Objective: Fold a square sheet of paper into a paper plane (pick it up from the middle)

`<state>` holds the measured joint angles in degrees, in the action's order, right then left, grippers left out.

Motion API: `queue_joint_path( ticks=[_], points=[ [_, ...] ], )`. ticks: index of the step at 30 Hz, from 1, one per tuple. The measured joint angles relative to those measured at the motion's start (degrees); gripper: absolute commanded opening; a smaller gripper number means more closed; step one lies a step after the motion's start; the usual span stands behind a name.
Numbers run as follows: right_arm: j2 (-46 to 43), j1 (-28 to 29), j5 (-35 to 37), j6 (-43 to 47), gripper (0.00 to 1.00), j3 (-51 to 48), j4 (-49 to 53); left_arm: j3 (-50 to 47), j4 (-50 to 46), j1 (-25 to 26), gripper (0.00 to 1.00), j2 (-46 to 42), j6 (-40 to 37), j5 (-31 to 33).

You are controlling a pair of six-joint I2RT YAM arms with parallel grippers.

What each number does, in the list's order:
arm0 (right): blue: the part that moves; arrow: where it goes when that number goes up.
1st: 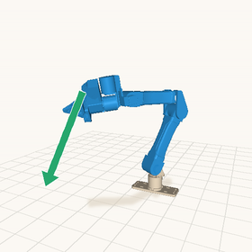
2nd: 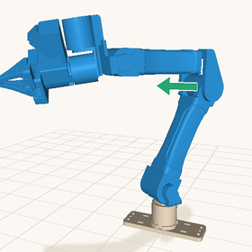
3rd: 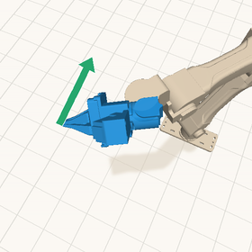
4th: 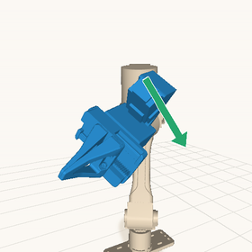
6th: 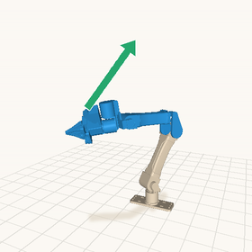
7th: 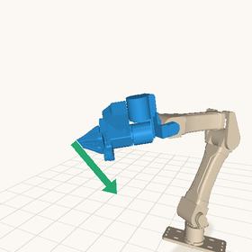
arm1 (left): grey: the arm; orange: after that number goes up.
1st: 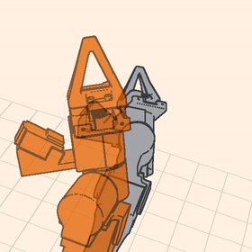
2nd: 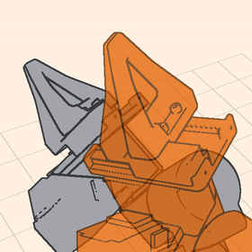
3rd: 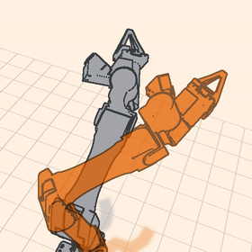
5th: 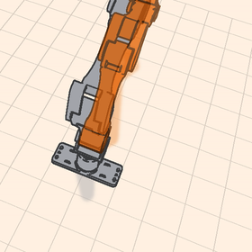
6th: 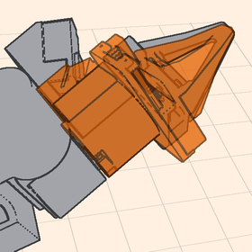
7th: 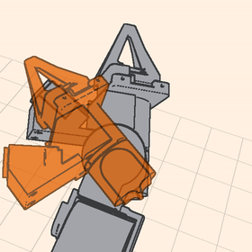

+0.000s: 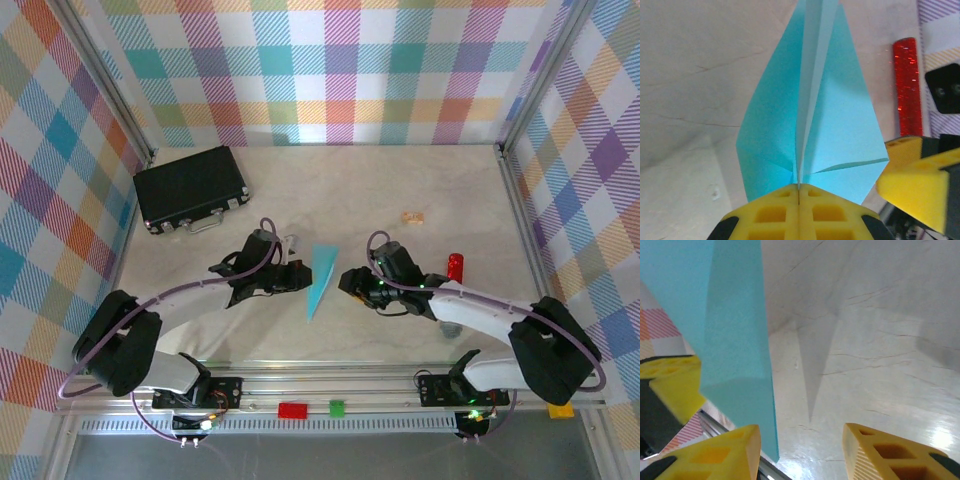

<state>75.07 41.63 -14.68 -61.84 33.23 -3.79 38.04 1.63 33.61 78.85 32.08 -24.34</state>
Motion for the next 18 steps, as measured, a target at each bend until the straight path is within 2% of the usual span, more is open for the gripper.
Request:
queue_joint_path(
  ticks=[6, 8, 10, 12, 14, 16, 18],
  points=[
    [8.3, 2.7, -1.9, -0.8, 0.49, 5.5, -4.6, 0.0, -6.0, 0.0, 0.01, -0.2, -0.9, 4.7],
    [11.1, 3.6, -2.3, -1.2, 0.46, 7.2, -6.2, 0.0, -7.1, 0.0, 0.02, -0.3, -1.1, 5.6],
    [14.1, 4.3, -2.6, -2.0, 0.42, 8.8, -7.3, -0.1, -7.8, 0.0, 0.02, -0.7, -1.3, 6.2],
    [16.9, 4.8, -2.9, -2.4, 0.29, 10.4, -7.4, -0.2, -8.2, 0.0, 0.02, -1.2, -1.4, 6.5],
    [19.2, 5.0, -3.0, -3.0, 0.21, 11.4, -7.4, -0.3, -8.8, 0.0, 0.05, -1.7, -1.5, 6.9],
    [21.0, 5.1, -3.2, -3.6, 0.11, 11.9, -7.4, -0.4, -9.4, 0.0, 0.12, -2.0, -1.7, 7.1],
    [21.9, 5.2, -3.5, -4.0, 0.08, 11.9, -7.5, -0.4, -10.1, 0.0, 0.23, -2.1, -1.9, 7.1]
  ],
)
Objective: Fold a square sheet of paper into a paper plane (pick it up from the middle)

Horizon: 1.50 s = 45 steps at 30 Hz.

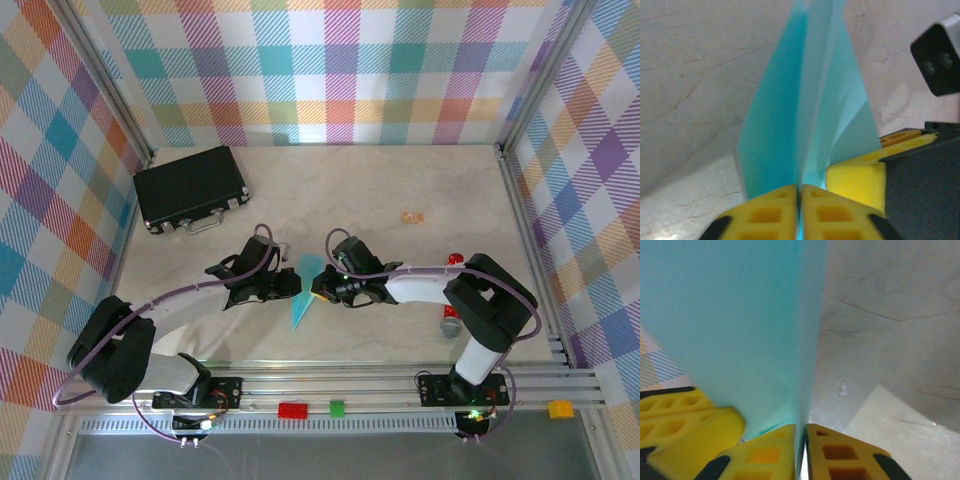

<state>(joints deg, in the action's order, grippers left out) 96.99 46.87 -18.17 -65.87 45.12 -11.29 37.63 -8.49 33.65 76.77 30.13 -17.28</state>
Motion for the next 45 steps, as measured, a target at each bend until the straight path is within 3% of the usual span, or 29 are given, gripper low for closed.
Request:
queue_joint_path(
  ticks=[7, 17, 36, 45],
  points=[
    [2.7, 0.0, -0.9, -1.5, 0.05, 0.0, -2.7, -0.9, -2.2, 0.0, 0.37, -1.4, -1.0, -0.2],
    [3.7, 0.0, -1.0, -1.9, 0.05, -0.2, -2.9, -1.0, -4.1, 0.0, 0.42, -5.0, -1.3, -0.1],
    [4.2, 0.0, -1.0, -1.9, 0.06, -0.2, -2.9, -1.2, -1.8, 0.0, 0.41, 2.5, -1.4, -4.3],
    [4.2, 0.0, -1.1, -1.9, 0.06, -0.2, -2.9, -1.4, -0.3, 0.0, 0.31, 4.9, -2.4, -5.4]
  ],
)
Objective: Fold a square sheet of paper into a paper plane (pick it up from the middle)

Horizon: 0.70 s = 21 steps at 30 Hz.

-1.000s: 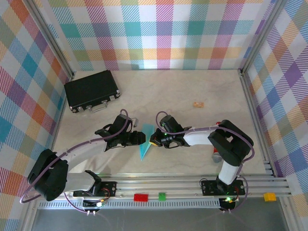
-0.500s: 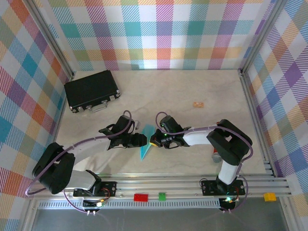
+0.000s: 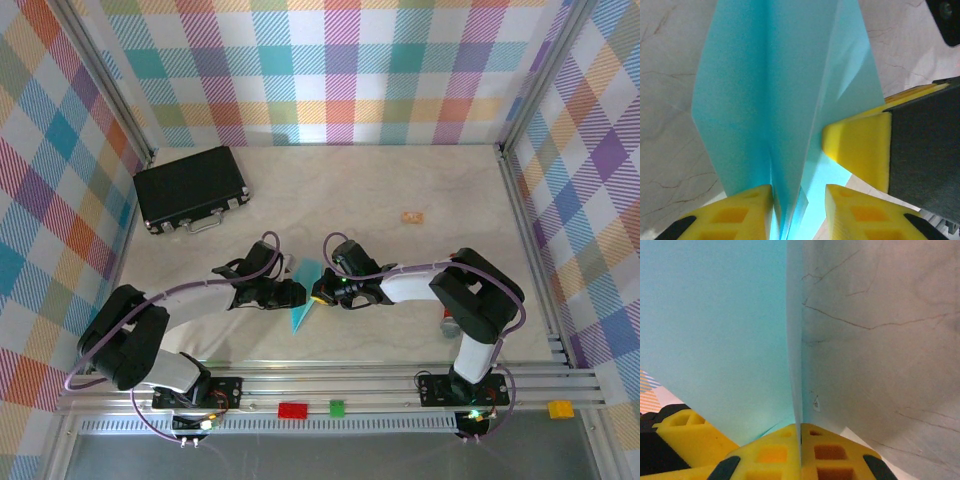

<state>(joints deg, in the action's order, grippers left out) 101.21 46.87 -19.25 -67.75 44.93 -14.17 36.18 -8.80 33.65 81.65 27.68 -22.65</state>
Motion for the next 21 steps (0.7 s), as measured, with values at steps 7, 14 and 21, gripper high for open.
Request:
queue_joint_path(
  ticks=[7, 14, 21],
  points=[
    [0.0, 0.0, -0.2, 0.0, 0.07, 0.0, 0.0, 0.0, 0.9, 0.0, 0.26, 3.0, -0.8, -0.3],
    [0.0, 0.0, -0.2, 0.0, 0.1, 0.0, 0.1, 0.0, 2.6, 0.0, 0.18, 5.6, -2.1, -1.5],
    [0.0, 0.0, -0.2, 0.3, 0.24, 0.0, 0.1, 0.0, 3.1, 0.1, 0.06, 6.4, -2.7, -1.9]
  ],
)
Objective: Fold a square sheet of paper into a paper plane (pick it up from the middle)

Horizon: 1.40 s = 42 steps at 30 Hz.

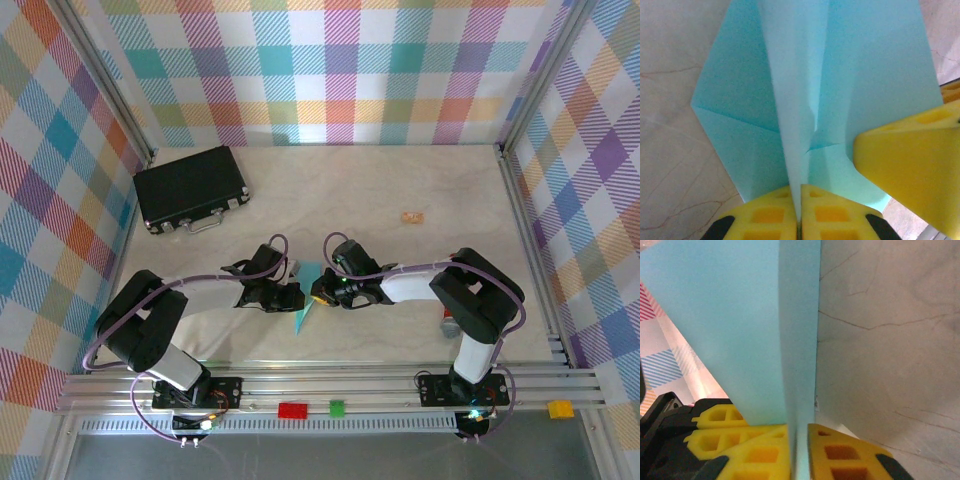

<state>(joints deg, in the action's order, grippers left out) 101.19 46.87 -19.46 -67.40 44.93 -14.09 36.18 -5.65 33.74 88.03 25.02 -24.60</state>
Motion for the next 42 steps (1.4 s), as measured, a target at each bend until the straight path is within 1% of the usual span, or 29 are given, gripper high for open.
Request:
queue_joint_path(
  ticks=[3, 5, 9, 11, 17, 23, 28, 35, 40, 42],
  points=[
    [-0.8, 0.0, 0.3, 0.6, 0.34, -0.1, 0.7, 0.1, -0.2, 0.3, 0.05, 0.0, 0.0, 0.2],
    [-3.0, 0.0, 1.5, 1.2, 0.39, -0.4, 2.7, 0.4, -0.9, 0.7, 0.05, -0.2, 0.0, 1.2],
    [-9.9, -0.4, 5.4, 2.9, 0.48, -1.2, 8.9, 2.3, -4.5, 2.2, 0.05, -0.8, 0.7, 5.5],
    [-13.9, -0.8, 7.7, 3.8, 0.52, -2.1, 12.3, 3.6, -6.5, 3.0, 0.05, -0.9, 1.4, 8.2],
    [-22.6, -2.8, 12.6, 5.1, 0.56, -7.2, 19.3, 8.8, -14.2, 5.4, 0.06, -0.5, 4.5, 17.7],
    [-28.7, -4.2, 15.0, 5.0, 0.58, -13.6, 22.7, 13.0, -18.4, 7.8, 0.08, 2.4, 7.7, 24.0],
    [-31.9, -4.6, 15.5, 5.1, 0.6, -15.6, 23.6, 14.6, -20.2, 8.8, 0.09, 4.6, 9.7, 26.9],
    [-33.7, -5.1, 15.4, 5.1, 0.61, -16.7, 23.7, 15.8, -21.1, 10.1, 0.18, 6.5, 11.4, 28.6],
    [-33.9, -5.3, 15.4, 5.1, 0.62, -17.7, 23.6, 16.6, -21.7, 11.1, 0.19, 7.0, 11.6, 29.6],
    [-33.9, -5.3, 15.3, 5.1, 0.62, -18.1, 23.6, 17.2, -22.5, 11.5, 0.21, 7.4, 11.7, 30.1]
  ],
)
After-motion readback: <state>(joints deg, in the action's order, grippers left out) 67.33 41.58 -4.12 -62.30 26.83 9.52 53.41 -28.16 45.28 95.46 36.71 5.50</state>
